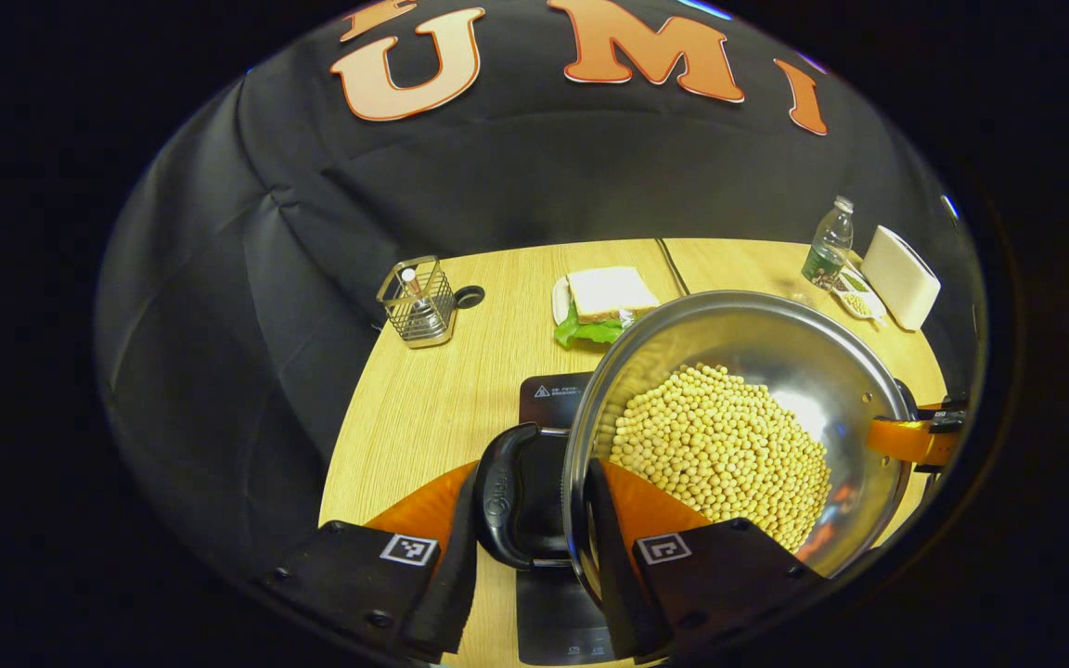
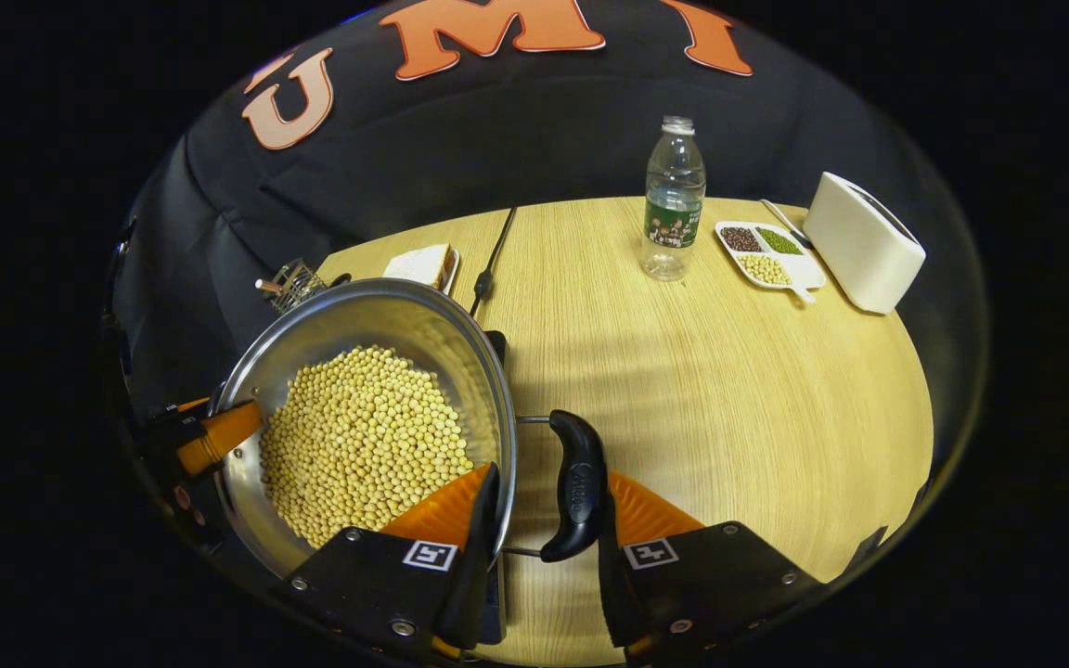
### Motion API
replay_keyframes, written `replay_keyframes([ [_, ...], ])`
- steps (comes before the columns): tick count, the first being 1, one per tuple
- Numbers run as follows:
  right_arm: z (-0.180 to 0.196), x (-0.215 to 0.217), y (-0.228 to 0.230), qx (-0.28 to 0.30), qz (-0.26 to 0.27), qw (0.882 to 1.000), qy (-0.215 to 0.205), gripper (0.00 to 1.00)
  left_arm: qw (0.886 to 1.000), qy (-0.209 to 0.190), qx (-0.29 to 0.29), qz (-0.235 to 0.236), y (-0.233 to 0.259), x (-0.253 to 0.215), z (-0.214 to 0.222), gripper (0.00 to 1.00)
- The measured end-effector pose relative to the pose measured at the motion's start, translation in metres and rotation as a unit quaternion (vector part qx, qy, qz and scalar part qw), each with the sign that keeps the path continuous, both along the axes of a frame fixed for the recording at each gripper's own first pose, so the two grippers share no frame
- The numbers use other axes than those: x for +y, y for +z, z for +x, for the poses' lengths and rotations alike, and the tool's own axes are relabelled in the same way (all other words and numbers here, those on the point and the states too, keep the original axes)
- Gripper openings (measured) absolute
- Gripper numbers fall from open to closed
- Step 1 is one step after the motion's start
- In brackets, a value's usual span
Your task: First push the handle of the pot to place it horizontally, then grasp the pot with both hands and set it on the induction cooktop.
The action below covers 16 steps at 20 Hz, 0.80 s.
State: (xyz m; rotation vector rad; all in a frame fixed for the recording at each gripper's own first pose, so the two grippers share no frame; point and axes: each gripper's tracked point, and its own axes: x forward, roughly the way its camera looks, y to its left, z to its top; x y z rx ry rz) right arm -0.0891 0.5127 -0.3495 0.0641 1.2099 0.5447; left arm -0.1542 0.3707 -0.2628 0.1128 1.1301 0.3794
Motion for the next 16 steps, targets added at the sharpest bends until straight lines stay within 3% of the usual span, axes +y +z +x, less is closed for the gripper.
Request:
replay_keyframes([
  [16,0.007,-0.002,0.011,-0.017,-0.008,1.0,0.009,0.51,1.0,0.02,-0.001,-0.019,0.001,0.003,-0.009,0.64],
])
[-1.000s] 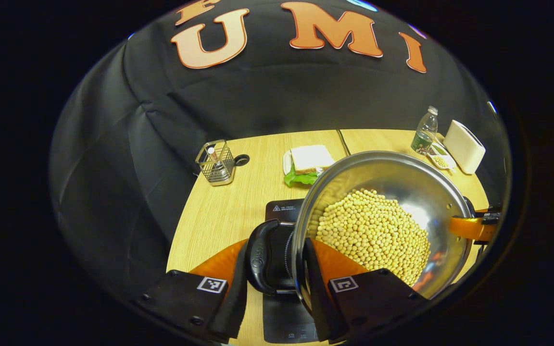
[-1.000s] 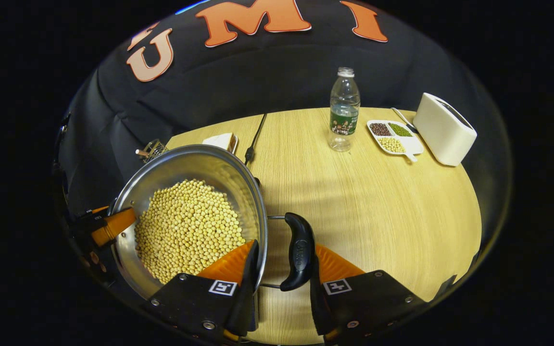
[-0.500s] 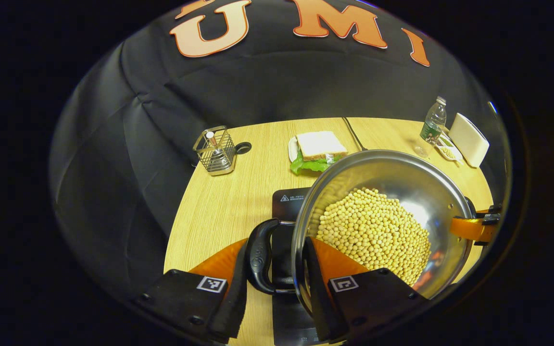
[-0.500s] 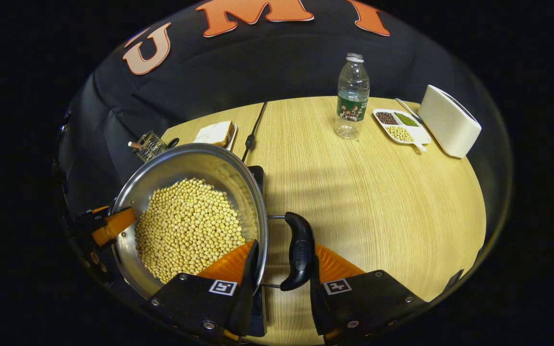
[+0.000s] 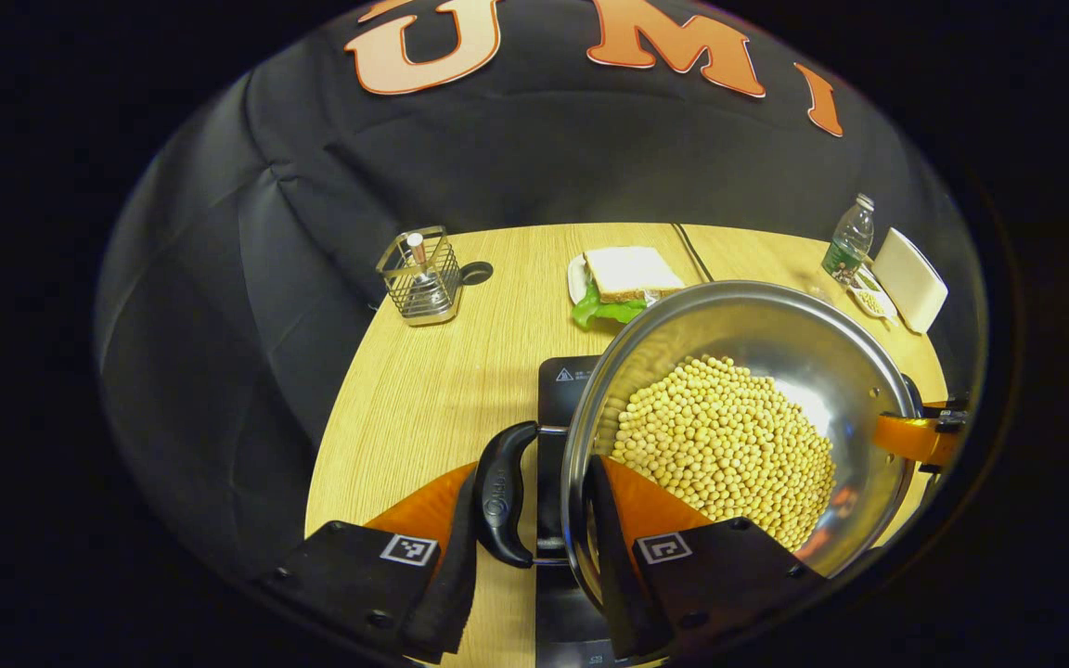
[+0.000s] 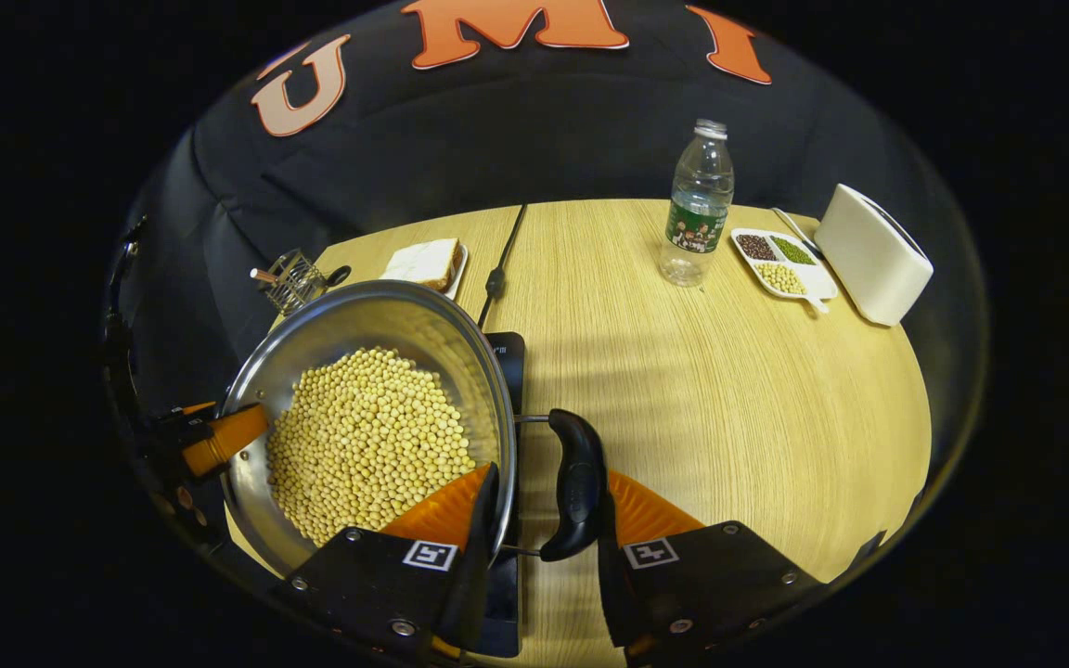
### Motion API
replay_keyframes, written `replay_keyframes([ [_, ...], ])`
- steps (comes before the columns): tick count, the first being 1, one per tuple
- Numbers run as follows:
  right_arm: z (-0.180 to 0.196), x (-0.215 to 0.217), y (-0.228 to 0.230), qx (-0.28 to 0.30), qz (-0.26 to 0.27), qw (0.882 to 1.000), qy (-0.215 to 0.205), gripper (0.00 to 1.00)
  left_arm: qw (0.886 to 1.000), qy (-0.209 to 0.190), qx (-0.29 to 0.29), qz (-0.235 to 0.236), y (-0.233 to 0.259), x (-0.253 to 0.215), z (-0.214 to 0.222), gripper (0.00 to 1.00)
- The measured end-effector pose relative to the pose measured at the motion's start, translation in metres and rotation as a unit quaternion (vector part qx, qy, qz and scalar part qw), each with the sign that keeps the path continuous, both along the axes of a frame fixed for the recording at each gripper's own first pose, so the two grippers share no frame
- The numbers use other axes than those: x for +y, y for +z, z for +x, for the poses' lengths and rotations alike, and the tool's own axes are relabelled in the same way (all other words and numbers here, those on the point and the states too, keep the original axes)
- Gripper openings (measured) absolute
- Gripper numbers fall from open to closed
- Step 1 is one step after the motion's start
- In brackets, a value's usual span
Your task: First push the handle of the pot to place it horizontally, then grasp the pot with both hands and set it on the induction cooktop.
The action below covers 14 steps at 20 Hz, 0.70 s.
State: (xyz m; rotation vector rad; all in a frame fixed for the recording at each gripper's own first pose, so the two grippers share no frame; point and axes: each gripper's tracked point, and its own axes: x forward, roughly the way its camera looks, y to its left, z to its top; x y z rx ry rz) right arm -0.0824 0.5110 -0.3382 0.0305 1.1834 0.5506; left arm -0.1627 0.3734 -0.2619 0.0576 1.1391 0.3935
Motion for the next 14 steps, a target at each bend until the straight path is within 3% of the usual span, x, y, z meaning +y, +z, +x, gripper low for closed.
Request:
replay_keyframes([
  [8,0.004,-0.006,0.001,-0.003,0.007,1.0,0.0,0.52,1.0,-0.016,-0.011,0.007,0.001,0.001,0.0,0.64],
  [11,0.008,-0.011,0.007,-0.014,0.017,1.0,0.008,0.6,1.0,-0.022,-0.006,0.021,0.001,0.002,-0.001,0.74],
  [14,0.027,-0.031,0.038,-0.072,0.035,0.997,0.01,0.72,0.997,-0.038,-0.027,0.063,0.024,0.0,0.009,0.74],
])
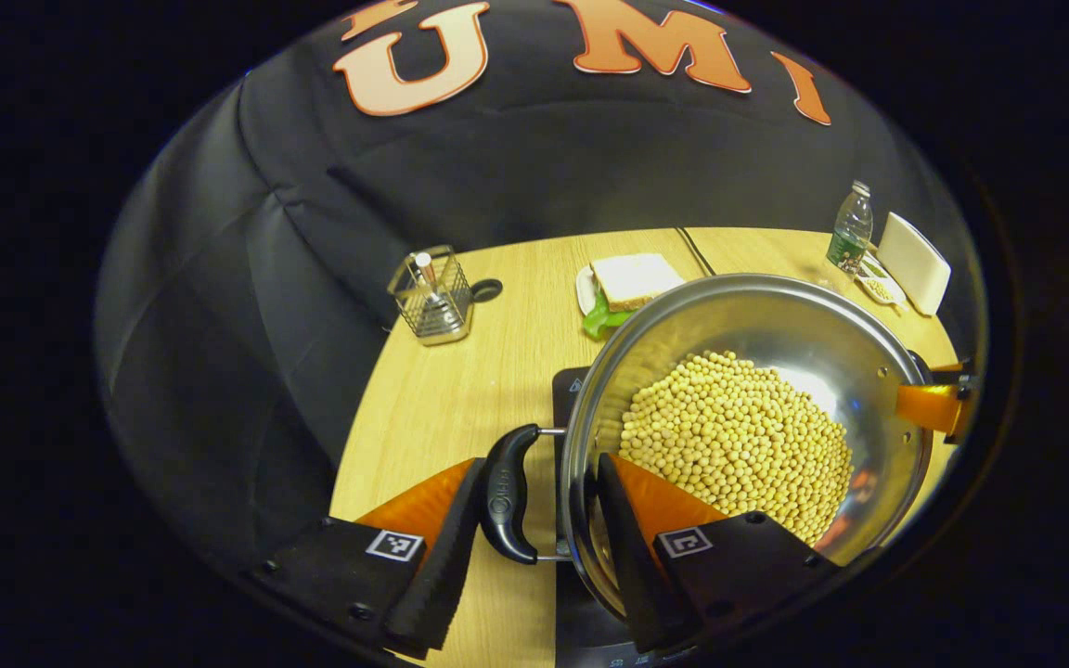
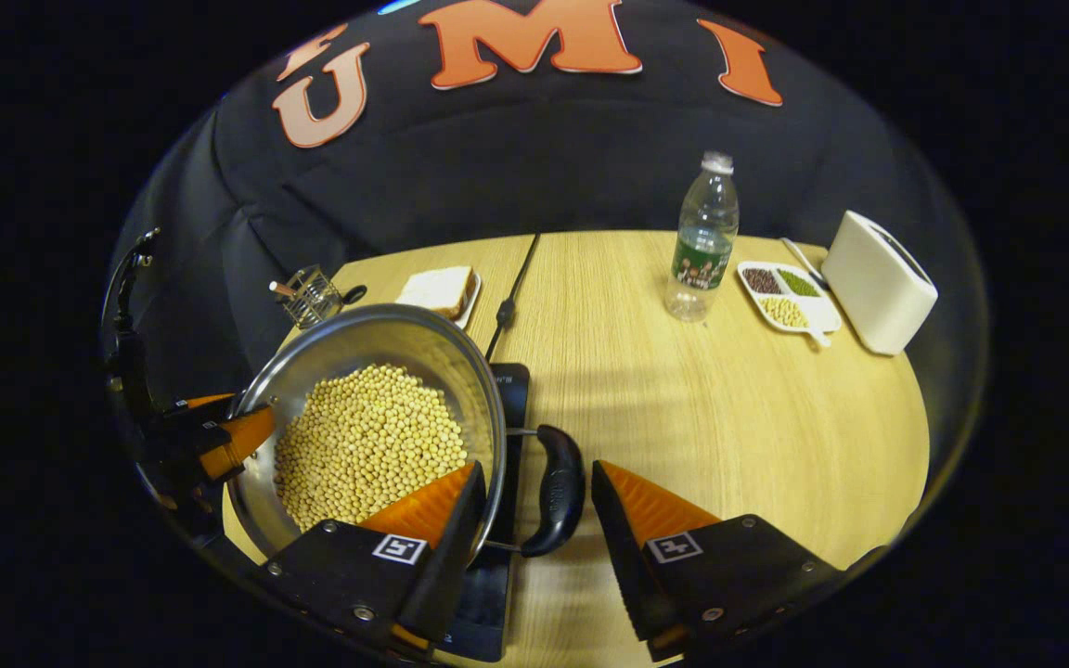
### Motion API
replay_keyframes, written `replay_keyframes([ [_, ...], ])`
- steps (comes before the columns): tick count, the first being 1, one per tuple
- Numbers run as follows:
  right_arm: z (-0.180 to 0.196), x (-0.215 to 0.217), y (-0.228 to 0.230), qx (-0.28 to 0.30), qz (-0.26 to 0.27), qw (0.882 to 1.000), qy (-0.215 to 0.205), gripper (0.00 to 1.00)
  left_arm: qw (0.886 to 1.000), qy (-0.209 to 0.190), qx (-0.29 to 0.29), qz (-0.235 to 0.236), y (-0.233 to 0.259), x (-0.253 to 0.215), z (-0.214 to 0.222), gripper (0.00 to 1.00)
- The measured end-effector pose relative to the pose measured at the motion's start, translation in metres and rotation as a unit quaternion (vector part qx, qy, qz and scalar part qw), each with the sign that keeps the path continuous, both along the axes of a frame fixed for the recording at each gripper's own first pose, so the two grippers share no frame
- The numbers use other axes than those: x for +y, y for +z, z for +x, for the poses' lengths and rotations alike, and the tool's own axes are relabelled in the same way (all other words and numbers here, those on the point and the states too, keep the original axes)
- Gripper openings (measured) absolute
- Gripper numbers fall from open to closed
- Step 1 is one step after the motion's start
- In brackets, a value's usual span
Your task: First push the handle of the pot to place it horizontally, then grasp the pot with both hands and set it on the induction cooktop.
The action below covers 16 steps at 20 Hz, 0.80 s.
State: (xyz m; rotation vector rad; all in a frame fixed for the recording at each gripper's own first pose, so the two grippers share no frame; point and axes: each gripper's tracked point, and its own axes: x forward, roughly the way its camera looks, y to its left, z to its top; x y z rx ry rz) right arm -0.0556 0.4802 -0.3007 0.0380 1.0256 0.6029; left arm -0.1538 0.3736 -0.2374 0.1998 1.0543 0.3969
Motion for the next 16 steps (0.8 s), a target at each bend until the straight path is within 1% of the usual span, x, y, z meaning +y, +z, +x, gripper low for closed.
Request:
replay_keyframes([
  [1,0.01,-0.01,0.015,-0.027,0.002,1.0,-0.003,0.76,1.0,-0.005,-0.017,0.011,0.012,-0.004,0.006,0.75],
  [2,0.015,-0.021,0.032,-0.056,0.007,0.998,-0.008,0.8,0.999,-0.009,-0.034,0.023,0.026,-0.009,0.011,0.83],
  [3,0.026,-0.034,0.051,-0.08,0.013,0.997,-0.015,0.77,0.998,-0.01,-0.047,0.036,0.037,-0.014,0.016,0.9],
  [4,0.037,-0.047,0.07,-0.1,0.021,0.994,-0.021,0.84,0.997,-0.009,-0.061,0.047,0.05,-0.02,0.021,0.92],
  [6,0.06,-0.072,0.103,-0.148,0.039,0.988,-0.032,0.87,0.994,-0.003,-0.096,0.049,0.08,-0.04,0.036,0.94],
  [9,0.09,-0.112,0.161,-0.216,0.077,0.971,-0.061,0.89,0.987,0.008,-0.155,0.043,0.138,-0.065,0.063,0.94],
  [12,0.112,-0.15,0.213,-0.255,0.119,0.956,-0.087,0.9,0.973,0.002,-0.227,0.042,0.204,-0.099,0.092,0.94],
  [14,0.125,-0.177,0.244,-0.285,0.134,0.944,-0.102,0.93,0.96,-0.004,-0.278,0.044,0.253,-0.122,0.103,0.94],
  [16,0.132,-0.202,0.28,-0.318,0.144,0.931,-0.109,0.93,0.946,-0.013,-0.321,0.043,0.298,-0.144,0.111,0.94],
])
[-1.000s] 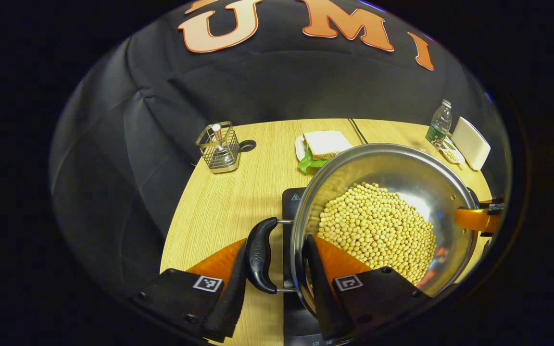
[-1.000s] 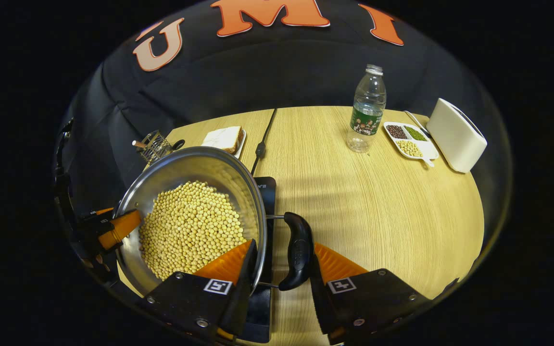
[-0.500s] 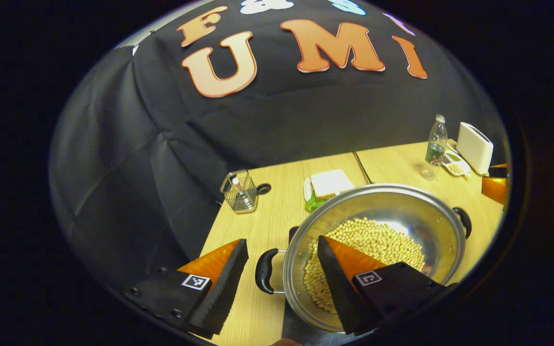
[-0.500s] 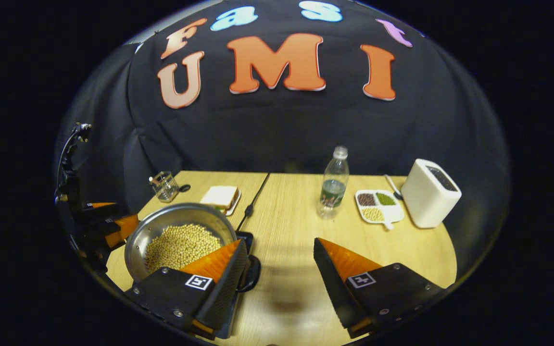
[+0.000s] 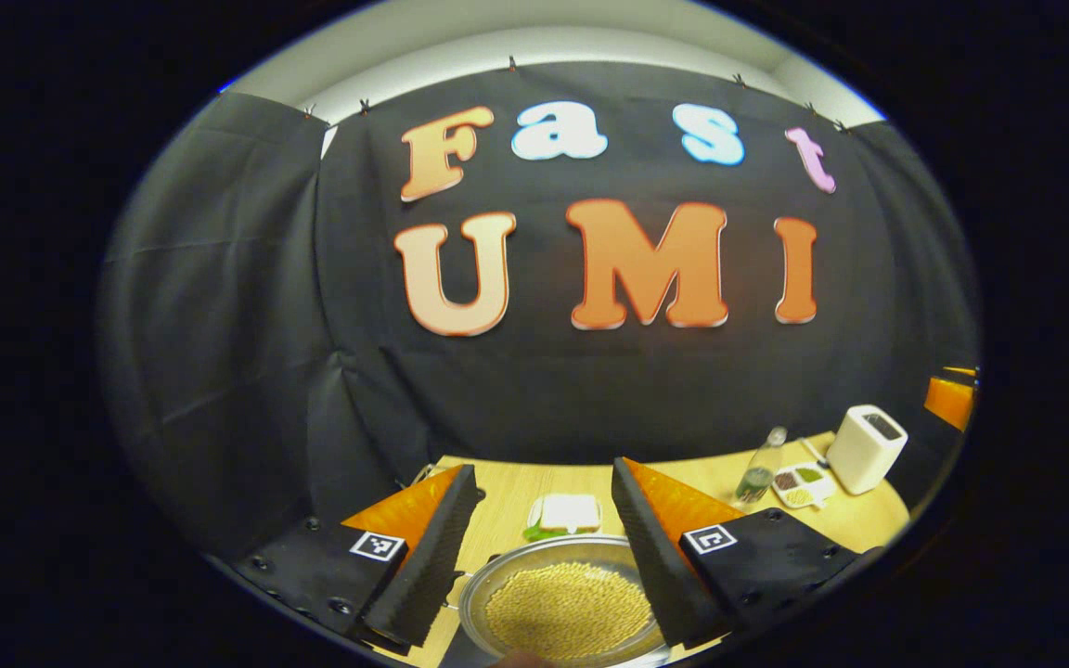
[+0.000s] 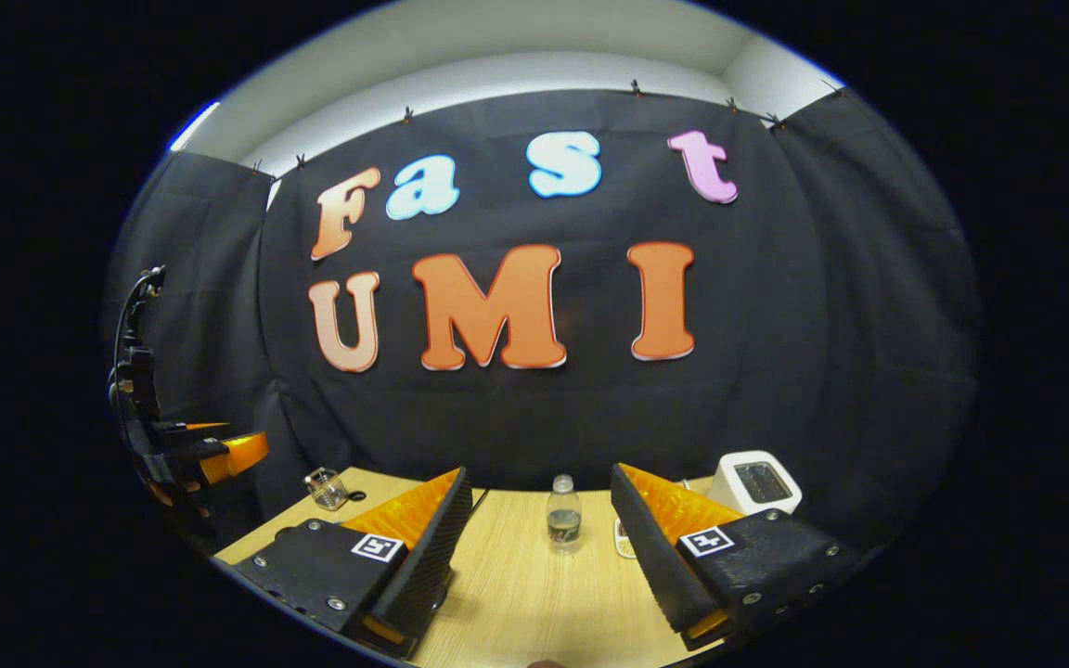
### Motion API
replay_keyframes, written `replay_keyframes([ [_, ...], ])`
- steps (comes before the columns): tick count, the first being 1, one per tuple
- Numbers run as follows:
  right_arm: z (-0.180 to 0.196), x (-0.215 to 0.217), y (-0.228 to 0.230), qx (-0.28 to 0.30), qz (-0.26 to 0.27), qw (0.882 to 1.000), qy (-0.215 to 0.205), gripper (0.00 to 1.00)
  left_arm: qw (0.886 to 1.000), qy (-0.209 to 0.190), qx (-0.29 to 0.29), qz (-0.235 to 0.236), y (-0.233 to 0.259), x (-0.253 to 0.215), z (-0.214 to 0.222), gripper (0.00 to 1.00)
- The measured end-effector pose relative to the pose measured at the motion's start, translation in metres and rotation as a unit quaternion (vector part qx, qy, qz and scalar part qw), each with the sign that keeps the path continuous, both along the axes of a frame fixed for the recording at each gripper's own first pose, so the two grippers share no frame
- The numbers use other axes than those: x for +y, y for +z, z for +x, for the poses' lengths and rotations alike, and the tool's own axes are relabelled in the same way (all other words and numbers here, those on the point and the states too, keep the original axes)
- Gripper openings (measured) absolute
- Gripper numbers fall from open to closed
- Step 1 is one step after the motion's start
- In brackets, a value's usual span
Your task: First push the handle of the pot to place it horizontally, then grasp the pot with both hands and set it on the induction cooktop.
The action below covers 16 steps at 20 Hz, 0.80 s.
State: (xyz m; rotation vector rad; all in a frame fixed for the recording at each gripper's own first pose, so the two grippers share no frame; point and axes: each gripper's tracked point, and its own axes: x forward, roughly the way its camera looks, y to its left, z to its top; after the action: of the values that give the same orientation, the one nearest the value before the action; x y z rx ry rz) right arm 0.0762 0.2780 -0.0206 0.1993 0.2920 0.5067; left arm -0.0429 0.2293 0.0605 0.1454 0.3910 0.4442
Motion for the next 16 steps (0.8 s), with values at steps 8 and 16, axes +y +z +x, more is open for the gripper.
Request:
replay_keyframes([
  [8,-0.009,-0.046,0.143,-0.16,-0.007,0.987,0.008,0.93,0.988,-0.041,-0.149,-0.016,0.14,-0.074,0.006,0.98],
  [16,-0.017,-0.07,0.207,-0.219,0.005,0.976,-0.005,0.95,0.967,-0.068,-0.244,-0.015,0.232,-0.094,-0.003,0.96],
])
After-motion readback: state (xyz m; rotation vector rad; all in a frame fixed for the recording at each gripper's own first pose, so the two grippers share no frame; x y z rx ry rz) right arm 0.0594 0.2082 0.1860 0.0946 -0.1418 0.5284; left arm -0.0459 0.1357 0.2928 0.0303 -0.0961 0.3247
